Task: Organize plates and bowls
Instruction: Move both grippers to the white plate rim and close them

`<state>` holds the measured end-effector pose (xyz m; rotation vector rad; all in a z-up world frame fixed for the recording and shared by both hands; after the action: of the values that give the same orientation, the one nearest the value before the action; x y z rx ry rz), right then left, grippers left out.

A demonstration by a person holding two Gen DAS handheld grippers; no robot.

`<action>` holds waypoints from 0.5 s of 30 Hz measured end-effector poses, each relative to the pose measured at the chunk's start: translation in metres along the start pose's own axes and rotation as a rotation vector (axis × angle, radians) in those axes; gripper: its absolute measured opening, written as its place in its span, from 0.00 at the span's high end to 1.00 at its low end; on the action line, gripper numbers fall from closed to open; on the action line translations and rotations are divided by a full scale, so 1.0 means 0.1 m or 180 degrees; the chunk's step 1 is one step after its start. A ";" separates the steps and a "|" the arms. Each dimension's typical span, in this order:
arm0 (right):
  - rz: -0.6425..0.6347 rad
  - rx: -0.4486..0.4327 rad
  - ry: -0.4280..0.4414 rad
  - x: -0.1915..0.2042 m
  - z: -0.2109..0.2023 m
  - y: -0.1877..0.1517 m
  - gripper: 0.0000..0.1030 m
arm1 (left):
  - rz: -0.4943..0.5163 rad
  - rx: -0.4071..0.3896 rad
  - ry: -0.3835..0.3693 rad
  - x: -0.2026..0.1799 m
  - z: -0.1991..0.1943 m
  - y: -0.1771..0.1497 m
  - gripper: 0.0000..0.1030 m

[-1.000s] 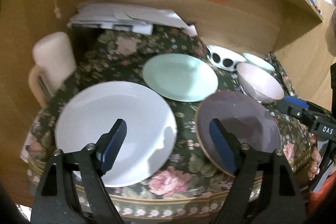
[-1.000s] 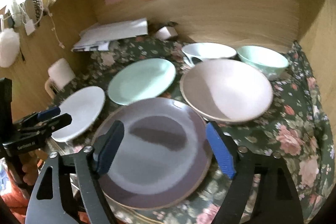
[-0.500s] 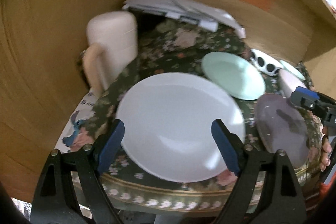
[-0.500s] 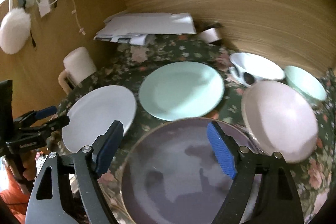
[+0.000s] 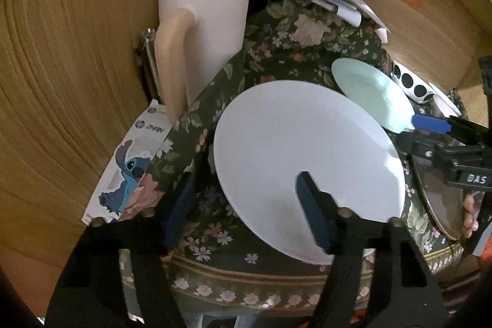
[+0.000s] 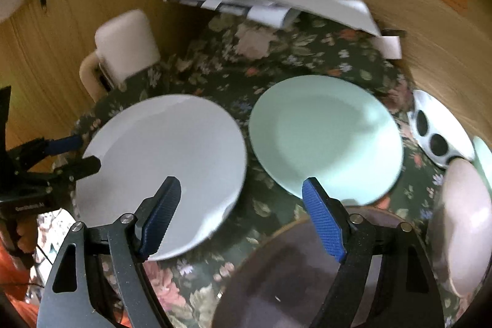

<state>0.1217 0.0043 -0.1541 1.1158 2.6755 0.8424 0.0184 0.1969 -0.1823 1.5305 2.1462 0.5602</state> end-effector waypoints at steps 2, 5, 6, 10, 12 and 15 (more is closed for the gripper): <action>0.0002 0.0089 0.0070 0.02 0.08 0.02 0.36 | -0.0005 0.0030 -0.0026 0.02 0.02 -0.01 0.46; 0.0057 0.0253 0.0211 0.02 0.20 0.06 0.47 | 0.0000 0.0067 -0.0055 0.04 0.03 -0.01 0.57; 0.0080 0.0286 0.0233 0.02 0.23 0.07 0.52 | -0.0006 0.0089 -0.0074 0.05 0.04 -0.01 0.60; 0.0155 0.0406 0.0290 0.01 0.36 0.09 0.61 | -0.0001 0.0152 -0.0147 0.04 0.10 0.01 0.67; 0.0181 0.0451 0.0295 0.01 0.40 0.09 0.65 | 0.0016 0.0153 -0.0162 0.03 0.11 0.02 0.67; 0.0192 0.0490 0.0294 0.01 0.46 0.11 0.68 | 0.0017 0.0158 -0.0197 0.03 0.11 0.03 0.68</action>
<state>0.1422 0.0319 -0.1870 1.2247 2.8377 0.7241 0.0263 0.2016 -0.1903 1.5597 2.1247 0.4585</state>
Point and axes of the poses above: each gripper's, at about its wrist camera, not at the fingertips, and z roughly the way its jaws point, x to its left, y to its top, the point moved 1 cm from there along z, roughly the way its jaws point, and after that the axes turned 5 degrees about x, right-handed, at the moved point
